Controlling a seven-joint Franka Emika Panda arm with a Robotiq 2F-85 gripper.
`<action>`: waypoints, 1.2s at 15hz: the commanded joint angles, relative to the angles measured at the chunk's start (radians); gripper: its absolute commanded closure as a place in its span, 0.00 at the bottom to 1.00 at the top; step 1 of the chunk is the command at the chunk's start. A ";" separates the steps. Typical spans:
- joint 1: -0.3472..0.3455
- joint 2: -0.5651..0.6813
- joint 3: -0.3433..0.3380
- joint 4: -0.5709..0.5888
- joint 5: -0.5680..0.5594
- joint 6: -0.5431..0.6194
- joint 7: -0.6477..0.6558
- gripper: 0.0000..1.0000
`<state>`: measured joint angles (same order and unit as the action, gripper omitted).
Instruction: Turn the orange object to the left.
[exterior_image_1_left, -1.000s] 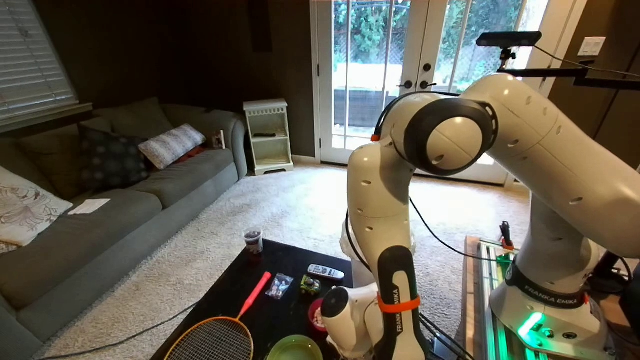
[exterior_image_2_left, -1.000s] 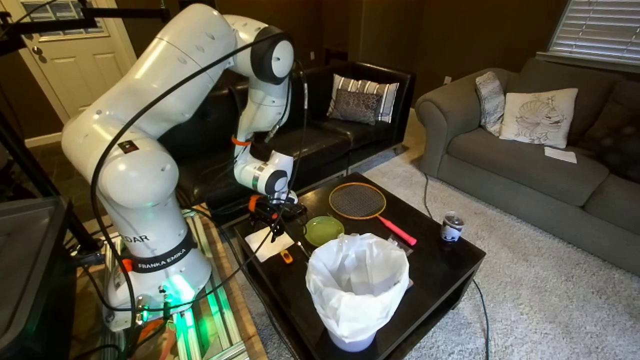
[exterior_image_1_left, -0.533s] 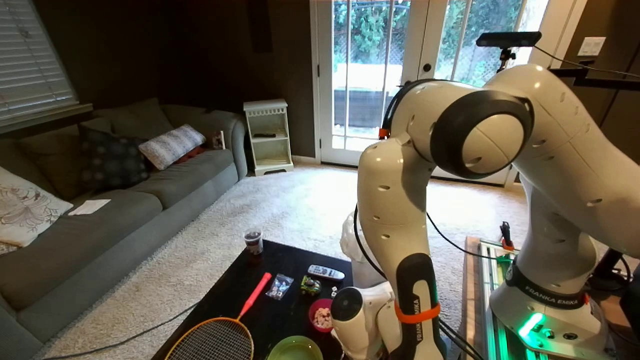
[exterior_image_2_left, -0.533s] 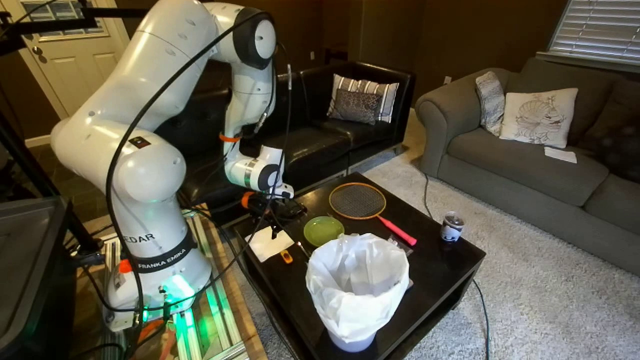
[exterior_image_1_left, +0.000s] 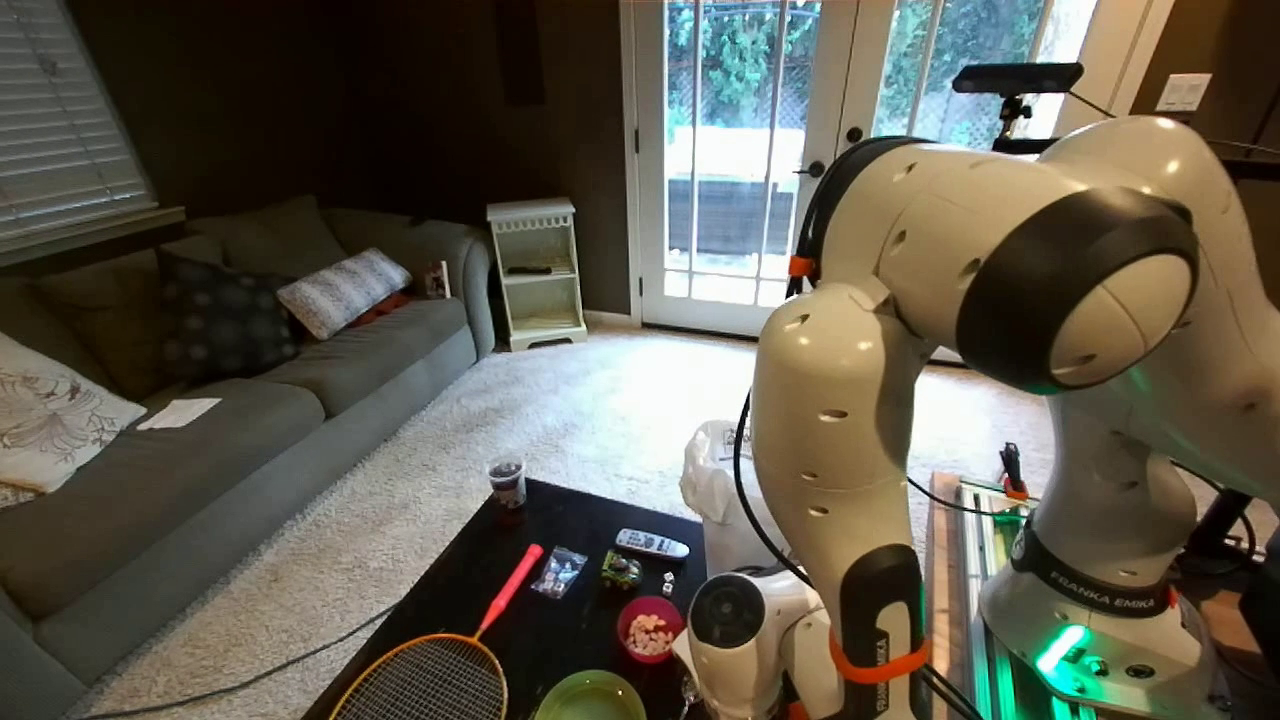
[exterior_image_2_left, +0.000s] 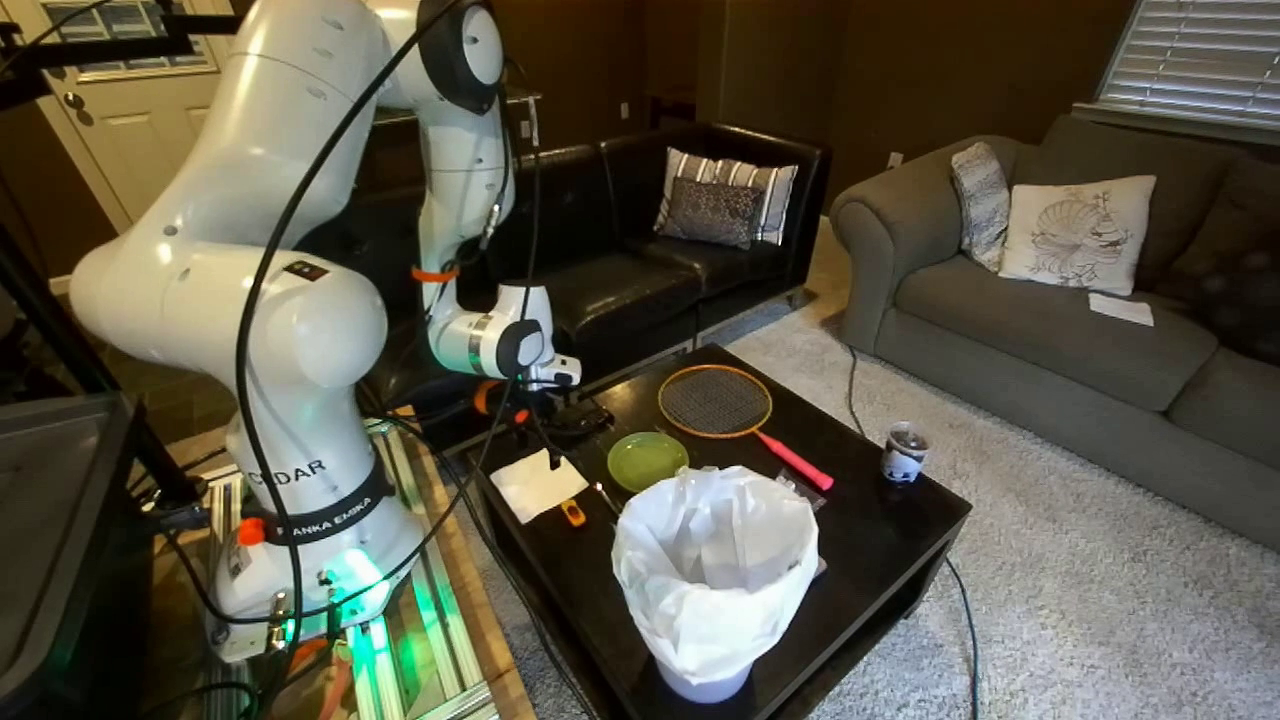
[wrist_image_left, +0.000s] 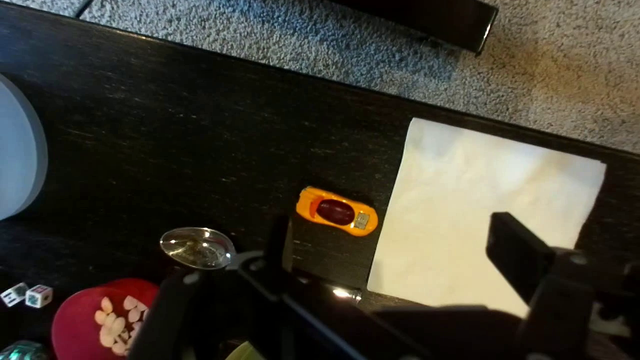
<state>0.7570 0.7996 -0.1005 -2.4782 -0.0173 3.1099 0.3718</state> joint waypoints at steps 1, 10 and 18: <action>0.098 -0.032 -0.044 -0.060 0.091 0.063 0.023 0.00; 0.094 -0.006 -0.020 -0.058 0.215 0.143 -0.026 0.00; 0.093 -0.006 -0.017 -0.061 0.226 0.153 -0.026 0.00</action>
<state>0.8516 0.7939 -0.1259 -2.5404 0.1715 3.2634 0.3787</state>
